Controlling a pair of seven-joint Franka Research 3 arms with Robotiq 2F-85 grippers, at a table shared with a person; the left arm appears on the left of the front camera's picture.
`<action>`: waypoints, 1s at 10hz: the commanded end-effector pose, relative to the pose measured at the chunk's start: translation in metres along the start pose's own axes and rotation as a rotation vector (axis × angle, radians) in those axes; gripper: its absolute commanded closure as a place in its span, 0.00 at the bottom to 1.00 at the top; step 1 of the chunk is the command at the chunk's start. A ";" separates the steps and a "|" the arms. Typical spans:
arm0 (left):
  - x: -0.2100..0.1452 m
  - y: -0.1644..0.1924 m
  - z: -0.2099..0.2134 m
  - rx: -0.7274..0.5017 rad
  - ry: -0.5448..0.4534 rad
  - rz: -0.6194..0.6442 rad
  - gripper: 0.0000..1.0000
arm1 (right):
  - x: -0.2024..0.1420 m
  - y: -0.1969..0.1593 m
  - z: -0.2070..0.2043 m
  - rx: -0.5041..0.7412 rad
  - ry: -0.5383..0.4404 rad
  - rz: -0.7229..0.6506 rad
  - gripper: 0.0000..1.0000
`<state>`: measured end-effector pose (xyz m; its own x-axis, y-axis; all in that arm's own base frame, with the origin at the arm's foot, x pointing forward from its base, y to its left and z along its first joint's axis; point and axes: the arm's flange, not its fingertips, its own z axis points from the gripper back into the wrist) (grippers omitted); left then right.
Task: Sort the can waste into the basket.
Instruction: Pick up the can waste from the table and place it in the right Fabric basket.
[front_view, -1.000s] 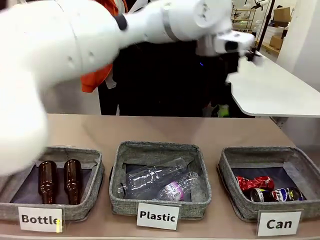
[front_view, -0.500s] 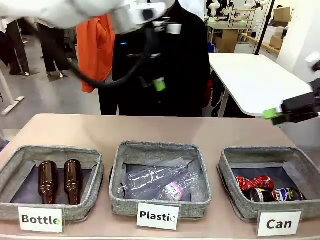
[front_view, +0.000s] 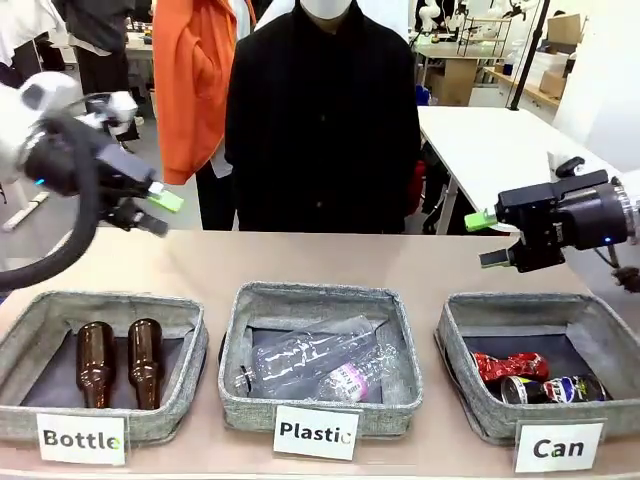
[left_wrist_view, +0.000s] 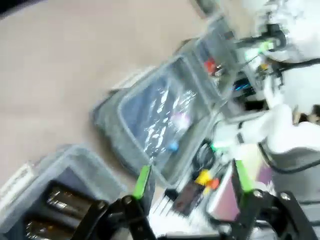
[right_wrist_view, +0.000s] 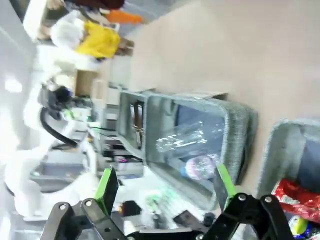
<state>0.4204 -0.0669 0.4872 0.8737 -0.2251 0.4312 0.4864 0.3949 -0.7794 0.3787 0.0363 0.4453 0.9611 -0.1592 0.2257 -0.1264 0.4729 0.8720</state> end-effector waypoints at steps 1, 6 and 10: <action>-0.029 0.032 0.009 -0.236 -0.222 0.002 0.21 | 0.015 -0.003 0.014 0.106 -0.032 -0.134 0.00; -0.039 0.040 0.025 -0.201 -0.248 0.037 0.21 | 0.010 -0.010 0.013 0.097 -0.010 -0.131 0.00; -0.039 0.040 0.025 -0.201 -0.248 0.037 0.21 | 0.010 -0.010 0.013 0.097 -0.010 -0.131 0.00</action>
<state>0.4082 -0.0232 0.4504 0.8747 0.0286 0.4837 0.4673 0.2144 -0.8577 0.3874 0.0185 0.4444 0.9714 -0.2130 0.1045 -0.0184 0.3718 0.9281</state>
